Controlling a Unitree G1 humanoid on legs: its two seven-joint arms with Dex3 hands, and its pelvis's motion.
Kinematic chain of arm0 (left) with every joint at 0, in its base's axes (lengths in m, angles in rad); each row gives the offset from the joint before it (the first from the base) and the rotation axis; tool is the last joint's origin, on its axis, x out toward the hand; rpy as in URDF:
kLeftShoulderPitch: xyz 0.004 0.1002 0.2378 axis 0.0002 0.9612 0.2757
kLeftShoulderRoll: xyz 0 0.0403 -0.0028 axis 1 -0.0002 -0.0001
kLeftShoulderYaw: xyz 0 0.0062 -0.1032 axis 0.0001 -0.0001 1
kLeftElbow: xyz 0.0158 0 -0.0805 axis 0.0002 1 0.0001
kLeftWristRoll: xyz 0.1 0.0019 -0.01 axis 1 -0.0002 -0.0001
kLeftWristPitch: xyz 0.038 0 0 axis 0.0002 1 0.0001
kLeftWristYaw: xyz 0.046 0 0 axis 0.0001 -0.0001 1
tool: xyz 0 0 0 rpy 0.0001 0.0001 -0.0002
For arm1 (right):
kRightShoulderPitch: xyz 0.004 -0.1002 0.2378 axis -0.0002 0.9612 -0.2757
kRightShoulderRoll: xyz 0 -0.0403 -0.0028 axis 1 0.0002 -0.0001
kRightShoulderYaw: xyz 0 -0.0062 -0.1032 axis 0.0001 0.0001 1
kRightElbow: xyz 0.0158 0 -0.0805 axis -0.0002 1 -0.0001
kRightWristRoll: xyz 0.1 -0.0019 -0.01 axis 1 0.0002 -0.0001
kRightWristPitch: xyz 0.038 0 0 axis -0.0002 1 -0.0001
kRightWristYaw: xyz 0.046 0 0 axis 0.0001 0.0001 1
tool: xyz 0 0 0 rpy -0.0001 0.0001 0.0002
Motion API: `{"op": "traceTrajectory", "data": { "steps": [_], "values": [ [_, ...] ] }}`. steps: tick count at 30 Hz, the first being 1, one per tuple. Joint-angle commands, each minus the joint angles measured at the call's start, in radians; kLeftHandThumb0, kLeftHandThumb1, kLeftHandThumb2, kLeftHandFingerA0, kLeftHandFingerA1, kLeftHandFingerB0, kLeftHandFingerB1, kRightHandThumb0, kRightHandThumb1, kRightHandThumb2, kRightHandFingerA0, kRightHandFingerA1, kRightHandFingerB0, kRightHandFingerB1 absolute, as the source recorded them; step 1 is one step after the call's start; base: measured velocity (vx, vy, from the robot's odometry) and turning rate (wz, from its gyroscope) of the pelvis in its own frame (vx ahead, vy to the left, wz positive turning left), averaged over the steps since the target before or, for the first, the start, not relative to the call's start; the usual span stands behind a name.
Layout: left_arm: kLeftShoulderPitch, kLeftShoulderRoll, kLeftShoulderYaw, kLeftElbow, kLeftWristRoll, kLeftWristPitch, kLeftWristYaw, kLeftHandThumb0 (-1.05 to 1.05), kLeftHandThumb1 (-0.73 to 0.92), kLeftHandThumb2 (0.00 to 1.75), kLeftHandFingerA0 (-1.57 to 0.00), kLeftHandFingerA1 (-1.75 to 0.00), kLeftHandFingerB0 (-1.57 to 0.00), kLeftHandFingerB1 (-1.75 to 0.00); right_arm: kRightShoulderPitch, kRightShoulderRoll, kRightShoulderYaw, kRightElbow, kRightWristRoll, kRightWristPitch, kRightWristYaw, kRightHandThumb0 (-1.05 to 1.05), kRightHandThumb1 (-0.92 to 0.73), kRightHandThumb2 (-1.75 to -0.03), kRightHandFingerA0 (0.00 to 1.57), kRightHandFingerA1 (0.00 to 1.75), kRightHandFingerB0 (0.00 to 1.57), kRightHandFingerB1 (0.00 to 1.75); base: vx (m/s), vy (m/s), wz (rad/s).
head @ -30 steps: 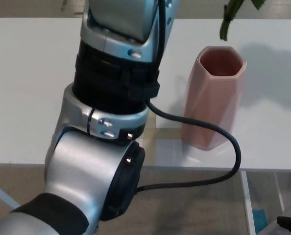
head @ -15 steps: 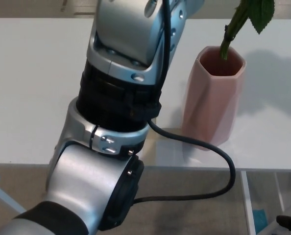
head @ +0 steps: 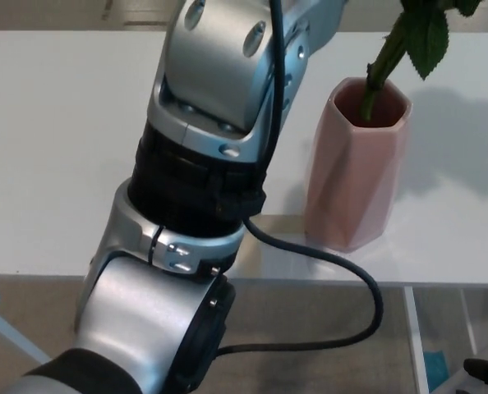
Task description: Use the left hand to pick up the rose and then lift and insert it into the pink vase.
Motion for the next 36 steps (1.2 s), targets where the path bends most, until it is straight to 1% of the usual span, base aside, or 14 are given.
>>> {"op": "traceTrajectory", "data": {
  "steps": [1, 6, 7, 8, 9, 10, 11, 12, 13, 14, 15, 18, 19, 36],
  "values": [
    [0.070, -0.021, -0.025, -0.011, 0.005, -0.004, 0.023, -0.18, 0.80, 0.68, -0.92, -1.45, -0.80, -0.93, 0.004, 0.002, 0.003, 0.001, 0.004, 0.009, -0.008, -0.18, -0.62, -0.58, 0.61, 0.50, 0.55, 0.47, 0.00, 0.000, 0.00],
    [0.115, -0.020, -0.046, -0.015, 0.008, -0.009, 0.027, -0.18, 0.81, 0.66, -0.97, -1.37, -0.77, -0.92, 0.002, 0.004, 0.004, 0.001, 0.004, 0.009, -0.007, -0.18, -0.62, -0.58, 0.61, 0.50, 0.56, 0.47, 0.00, 0.000, 0.00],
    [0.122, -0.018, -0.051, -0.012, 0.016, -0.004, 0.037, -0.19, 0.81, 0.63, -1.10, -1.22, -0.86, -0.63, 0.004, 0.002, 0.005, -0.002, 0.003, 0.009, -0.005, -0.18, -0.62, -0.58, 0.61, 0.50, 0.56, 0.47, 0.00, 0.000, 0.00],
    [0.123, -0.016, -0.053, -0.008, 0.021, 0.005, 0.045, -0.26, 0.76, 0.63, -1.17, -0.81, -0.78, -0.50, 0.003, 0.001, 0.006, -0.003, 0.002, 0.009, -0.002, -0.18, -0.62, -0.58, 0.61, 0.50, 0.56, 0.47, 0.00, 0.000, 0.00],
    [0.117, -0.012, -0.053, 0.001, 0.021, 0.018, 0.047, -0.38, 0.66, 0.63, -1.02, -0.56, -0.60, -0.43, 0.000, 0.000, 0.007, -0.003, 0.003, 0.010, 0.000, -0.18, -0.62, -0.58, 0.61, 0.50, 0.56, 0.47, 0.00, 0.000, 0.00],
    [0.115, -0.009, -0.052, 0.008, 0.018, 0.022, 0.044, -0.38, 0.66, 0.63, -1.02, -0.56, -0.60, -0.43, -0.001, 0.000, 0.006, -0.003, 0.004, 0.010, 0.001, -0.18, -0.62, -0.58, 0.61, 0.50, 0.56, 0.47, 0.00, 0.000, 0.00],
    [0.113, -0.005, -0.053, 0.014, 0.014, 0.023, 0.038, -0.44, 0.63, 0.59, -0.71, -0.45, -0.41, -0.35, -0.002, 0.000, 0.006, -0.003, 0.005, 0.010, 0.002, -0.17, -0.62, -0.58, 0.61, 0.50, 0.56, 0.47, 0.00, 0.000, 0.00],
    [0.111, -0.001, -0.054, 0.022, 0.010, 0.024, 0.029, -0.44, 0.63, 0.59, -0.71, -0.45, -0.41, -0.35, -0.002, 0.000, 0.005, -0.004, 0.006, 0.009, 0.004, -0.17, -0.62, -0.58, 0.61, 0.50, 0.56, 0.47, 0.00, 0.000, 0.00],
    [0.115, 0.012, -0.071, 0.031, 0.010, 0.013, 0.005, -0.70, 0.45, 0.76, -0.12, -0.41, -0.05, -0.29, 0.000, 0.000, 0.003, -0.004, 0.008, 0.007, 0.007, -0.17, -0.62, -0.58, 0.61, 0.50, 0.56, 0.47, 0.00, 0.000, 0.00],
    [0.115, 0.014, -0.074, 0.033, 0.009, 0.011, 0.002, -0.70, 0.45, 0.76, -0.12, -0.41, -0.05, -0.29, 0.000, 0.000, 0.003, -0.004, 0.009, 0.006, 0.007, -0.17, -0.62, -0.58, 0.61, 0.50, 0.56, 0.47, 0.00, 0.000, 0.00],
    [0.113, 0.026, -0.083, 0.034, 0.005, 0.011, -0.015, -0.71, 0.44, 0.82, -0.04, -0.23, -0.06, -0.15, -0.001, 0.001, 0.003, -0.004, 0.009, 0.003, 0.008, -0.17, -0.62, -0.58, 0.61, 0.50, 0.56, 0.47, 0.00, 0.000, 0.00],
    [0.113, 0.029, -0.086, 0.035, 0.002, 0.010, -0.014, -0.71, 0.44, 0.82, -0.04, -0.23, -0.06, -0.15, -0.001, 0.001, 0.003, -0.005, 0.009, 0.004, 0.008, -0.17, -0.62, -0.58, 0.61, 0.50, 0.56, 0.47, 0.00, 0.000, 0.00],
    [0.137, 0.042, -0.095, 0.029, -0.006, -0.004, -0.041, -0.90, 0.49, 0.59, 0.00, 0.00, 0.00, -0.07, 0.001, 0.002, 0.003, -0.005, 0.009, 0.001, 0.012, -0.18, -0.62, -0.58, 0.60, 0.50, 0.56, 0.47, 0.00, 0.000, 0.00],
    [0.136, 0.148, -0.116, 0.033, -0.008, -0.008, -0.122, -0.91, 0.49, 0.61, 0.00, 0.00, 0.00, -0.01, -0.005, 0.002, 0.003, -0.004, 0.008, 0.005, 0.012, -0.18, -0.62, -0.58, 0.60, 0.50, 0.55, 0.46, 0.00, 0.000, 0.00]
  ]
}}
